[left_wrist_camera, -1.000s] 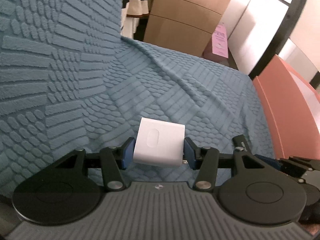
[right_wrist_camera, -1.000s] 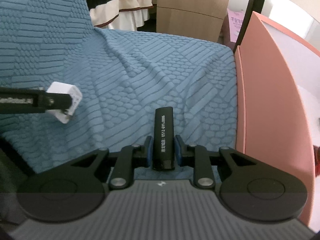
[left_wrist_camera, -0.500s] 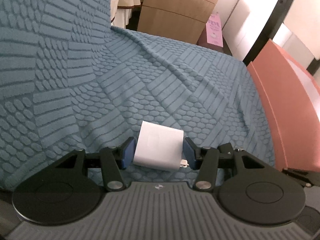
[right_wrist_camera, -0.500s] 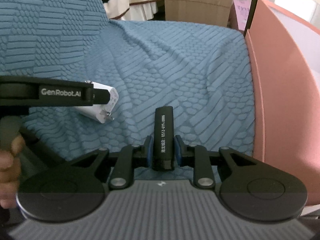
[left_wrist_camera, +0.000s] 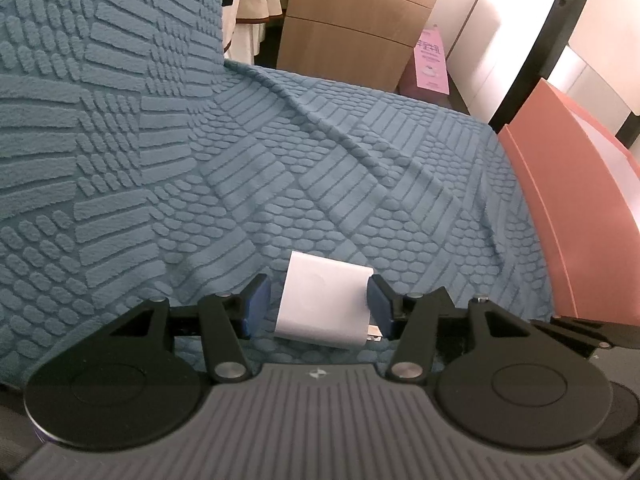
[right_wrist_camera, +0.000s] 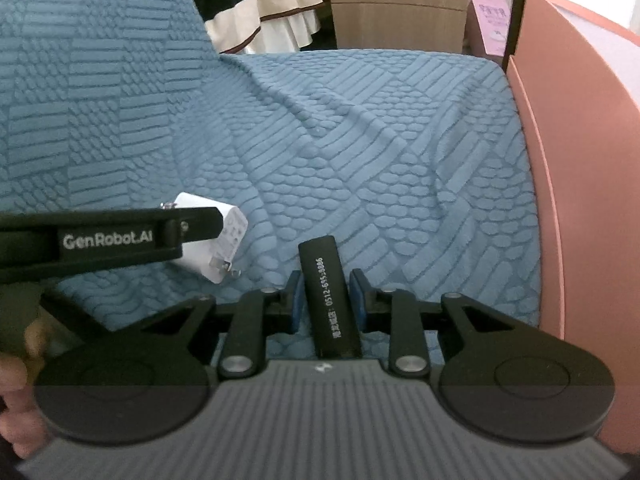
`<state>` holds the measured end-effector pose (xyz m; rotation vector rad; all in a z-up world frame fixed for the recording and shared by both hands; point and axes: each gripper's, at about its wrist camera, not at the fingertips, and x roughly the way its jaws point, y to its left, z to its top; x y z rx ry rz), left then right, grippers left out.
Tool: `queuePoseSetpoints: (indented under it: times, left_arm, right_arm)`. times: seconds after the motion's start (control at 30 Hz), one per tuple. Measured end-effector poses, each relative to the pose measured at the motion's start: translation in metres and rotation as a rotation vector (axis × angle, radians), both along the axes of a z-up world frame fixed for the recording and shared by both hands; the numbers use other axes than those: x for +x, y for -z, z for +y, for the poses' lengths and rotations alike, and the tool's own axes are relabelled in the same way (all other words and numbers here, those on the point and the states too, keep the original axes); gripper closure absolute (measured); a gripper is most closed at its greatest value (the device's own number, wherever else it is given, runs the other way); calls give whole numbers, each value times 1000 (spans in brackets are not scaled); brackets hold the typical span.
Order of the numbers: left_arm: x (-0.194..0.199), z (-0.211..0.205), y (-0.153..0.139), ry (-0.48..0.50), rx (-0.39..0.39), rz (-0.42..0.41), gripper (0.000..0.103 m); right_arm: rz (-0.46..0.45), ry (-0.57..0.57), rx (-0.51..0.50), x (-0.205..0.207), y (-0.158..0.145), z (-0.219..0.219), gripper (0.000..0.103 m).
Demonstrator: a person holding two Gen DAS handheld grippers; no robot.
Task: Organize rigid objects
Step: 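Lift the white charger with the left tool while the right tool lifts the USB stick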
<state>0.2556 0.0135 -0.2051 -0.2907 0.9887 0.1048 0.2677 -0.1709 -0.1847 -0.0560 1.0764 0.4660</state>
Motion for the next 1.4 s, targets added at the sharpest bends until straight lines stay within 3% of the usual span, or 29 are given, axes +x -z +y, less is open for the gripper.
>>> queuePoseSetpoints:
  times: [0.13, 0.27, 0.6, 0.73, 0.8, 1.2, 1.4]
  left_arm:
    - [-2, 2, 1, -9, -16, -6, 43]
    - [-1, 3, 6, -10, -29, 8, 29]
    - [-5, -2, 13, 22, 17, -2, 30]
    - [-6, -5, 19, 43, 0, -8, 31]
    - [-7, -7, 20, 41, 19, -20, 40]
    - [-13, 3, 11, -19, -54, 10, 42]
    - [-21, 6, 0, -37, -49, 1, 42]
  right_arm:
    - [-24, -34, -33, -4, 0, 4, 74]
    - [-45, -56, -57, -6, -1, 7, 76]
    - [-88, -25, -68, -13, -9, 2, 76]
    - [-108, -48, -105, -20, -6, 2, 76]
    - [-111, -59, -118, -21, -4, 2, 76]
    - [-77, 23, -62, -17, -8, -2, 76]
    - [-90, 71, -46, -19, -16, -9, 77]
